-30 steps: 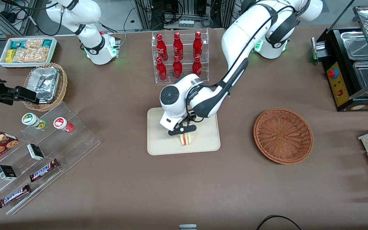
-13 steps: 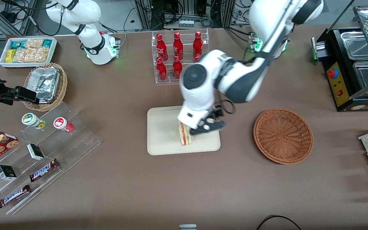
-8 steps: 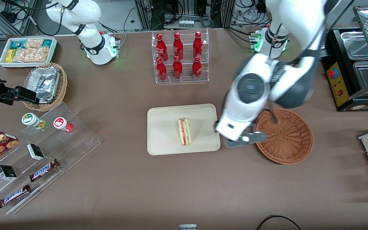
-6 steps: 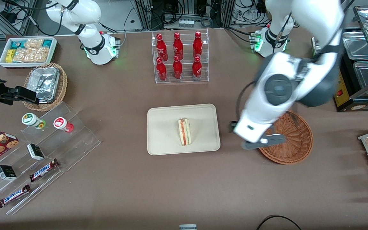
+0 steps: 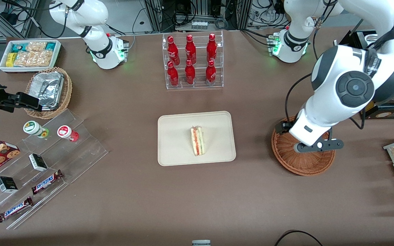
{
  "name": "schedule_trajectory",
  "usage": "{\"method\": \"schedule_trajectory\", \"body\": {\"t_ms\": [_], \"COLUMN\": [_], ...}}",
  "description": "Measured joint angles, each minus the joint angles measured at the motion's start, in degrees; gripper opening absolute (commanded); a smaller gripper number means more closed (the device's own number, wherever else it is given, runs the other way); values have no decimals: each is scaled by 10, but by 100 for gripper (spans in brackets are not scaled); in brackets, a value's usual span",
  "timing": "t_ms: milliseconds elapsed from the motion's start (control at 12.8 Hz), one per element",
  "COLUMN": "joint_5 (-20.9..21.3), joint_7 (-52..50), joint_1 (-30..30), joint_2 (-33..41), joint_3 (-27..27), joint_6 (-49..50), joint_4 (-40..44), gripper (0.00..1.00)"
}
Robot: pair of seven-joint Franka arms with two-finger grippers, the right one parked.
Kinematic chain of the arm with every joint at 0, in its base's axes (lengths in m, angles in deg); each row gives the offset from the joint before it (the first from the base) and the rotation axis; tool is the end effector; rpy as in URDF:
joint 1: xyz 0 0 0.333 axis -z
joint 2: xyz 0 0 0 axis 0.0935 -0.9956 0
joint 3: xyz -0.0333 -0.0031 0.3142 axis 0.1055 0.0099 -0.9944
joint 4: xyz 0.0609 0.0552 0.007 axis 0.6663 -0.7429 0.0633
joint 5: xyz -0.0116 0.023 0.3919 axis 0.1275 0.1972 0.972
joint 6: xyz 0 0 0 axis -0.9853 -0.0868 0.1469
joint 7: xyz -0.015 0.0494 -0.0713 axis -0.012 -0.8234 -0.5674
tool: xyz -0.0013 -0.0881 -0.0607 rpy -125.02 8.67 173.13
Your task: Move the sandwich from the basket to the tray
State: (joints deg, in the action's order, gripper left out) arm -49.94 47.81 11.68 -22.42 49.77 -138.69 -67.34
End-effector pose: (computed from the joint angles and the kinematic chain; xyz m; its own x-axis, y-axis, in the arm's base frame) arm 0.6053 -0.1875 0.5028 0.9938 0.0315 -0.1070 0.0258 -0.9982 -0.0546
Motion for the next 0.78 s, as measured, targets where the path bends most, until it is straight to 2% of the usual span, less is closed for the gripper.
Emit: {"method": "schedule_trajectory", "body": {"t_ms": [234, 468, 779], "joint_5": [-26, -38, -40], "joint_7": [77, 151, 167], "joint_1": [-47, -87, -98], "joint_2": [71, 128, 164], "joint_3": [0, 0, -23], "joint_6": [14, 76, 114], "joint_4": [-61, -93, -97], "gripper": [100, 100, 100]}}
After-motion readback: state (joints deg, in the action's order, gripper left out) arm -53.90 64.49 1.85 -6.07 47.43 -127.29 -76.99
